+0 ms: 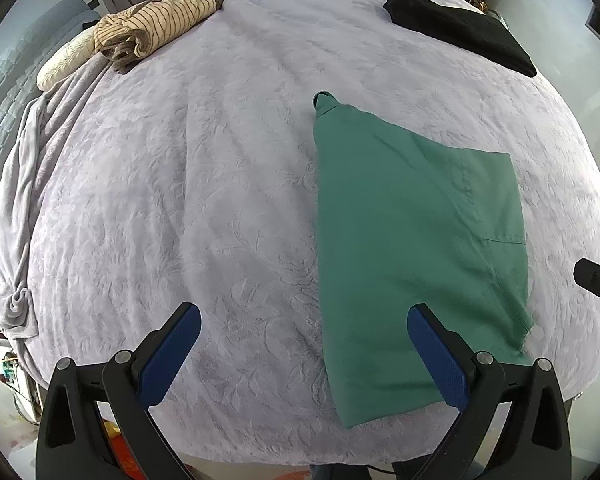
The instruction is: Fold large clothes
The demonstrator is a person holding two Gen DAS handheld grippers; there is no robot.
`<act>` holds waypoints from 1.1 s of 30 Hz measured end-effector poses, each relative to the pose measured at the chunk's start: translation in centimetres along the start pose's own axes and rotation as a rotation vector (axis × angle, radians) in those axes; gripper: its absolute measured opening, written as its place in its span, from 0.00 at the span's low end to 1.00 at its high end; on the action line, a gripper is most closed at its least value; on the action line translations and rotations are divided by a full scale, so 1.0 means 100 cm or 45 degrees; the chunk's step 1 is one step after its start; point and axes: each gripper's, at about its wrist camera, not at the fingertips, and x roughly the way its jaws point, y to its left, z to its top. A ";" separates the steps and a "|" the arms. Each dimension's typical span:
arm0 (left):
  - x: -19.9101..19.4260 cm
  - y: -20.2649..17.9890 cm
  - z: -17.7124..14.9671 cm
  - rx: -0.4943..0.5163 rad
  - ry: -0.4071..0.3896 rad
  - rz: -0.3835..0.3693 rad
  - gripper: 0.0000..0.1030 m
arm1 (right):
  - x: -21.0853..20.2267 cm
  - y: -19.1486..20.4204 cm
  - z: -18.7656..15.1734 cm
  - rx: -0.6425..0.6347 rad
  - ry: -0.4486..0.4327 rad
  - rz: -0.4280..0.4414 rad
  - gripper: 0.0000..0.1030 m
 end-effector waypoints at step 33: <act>-0.004 0.000 0.000 0.020 0.000 0.013 1.00 | 0.000 -0.001 -0.001 -0.014 0.018 -0.003 0.88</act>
